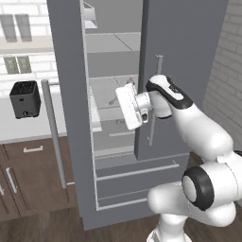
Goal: Take the strawberry from the fridge and place it on top of the pancake, located on the dining counter.
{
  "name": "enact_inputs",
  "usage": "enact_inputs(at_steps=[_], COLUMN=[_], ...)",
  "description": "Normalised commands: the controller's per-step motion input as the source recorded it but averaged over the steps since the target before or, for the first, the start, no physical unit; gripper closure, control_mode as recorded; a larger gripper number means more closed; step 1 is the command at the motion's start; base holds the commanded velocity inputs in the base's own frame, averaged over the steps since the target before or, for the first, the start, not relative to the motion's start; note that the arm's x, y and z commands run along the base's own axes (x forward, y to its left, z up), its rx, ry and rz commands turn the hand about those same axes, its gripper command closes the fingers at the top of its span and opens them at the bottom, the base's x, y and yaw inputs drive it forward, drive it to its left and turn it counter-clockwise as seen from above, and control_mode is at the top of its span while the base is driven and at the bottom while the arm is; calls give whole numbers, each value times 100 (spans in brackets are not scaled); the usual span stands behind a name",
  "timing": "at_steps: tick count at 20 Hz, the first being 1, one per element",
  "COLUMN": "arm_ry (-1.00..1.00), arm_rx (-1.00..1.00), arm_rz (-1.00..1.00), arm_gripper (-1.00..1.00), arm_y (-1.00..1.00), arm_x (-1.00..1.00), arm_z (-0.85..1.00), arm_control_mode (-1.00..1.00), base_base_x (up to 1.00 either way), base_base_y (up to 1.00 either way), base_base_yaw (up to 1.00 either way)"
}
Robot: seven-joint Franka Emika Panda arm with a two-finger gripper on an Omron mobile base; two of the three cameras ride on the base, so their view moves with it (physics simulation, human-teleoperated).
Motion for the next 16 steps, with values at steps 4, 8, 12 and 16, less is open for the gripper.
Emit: enact_inputs(at_steps=[4, 8, 12, 16], arm_ry=[0, 1, -1, -38], arm_rx=[-71, -93, -73, -39], arm_rz=[0, 3, 8, 20], arm_gripper=[-100, -100, -100, -100], arm_y=[-100, -100, -99, -63], arm_x=[0, 8, 24, 47], arm_z=[-38, -39, -35, -2], arm_control_mode=[-100, -100, -100, -100], base_base_x=[0, 0, 0, 0], base_base_y=[0, 0, 0, 0], base_base_yaw=[0, 0, 0, 0])
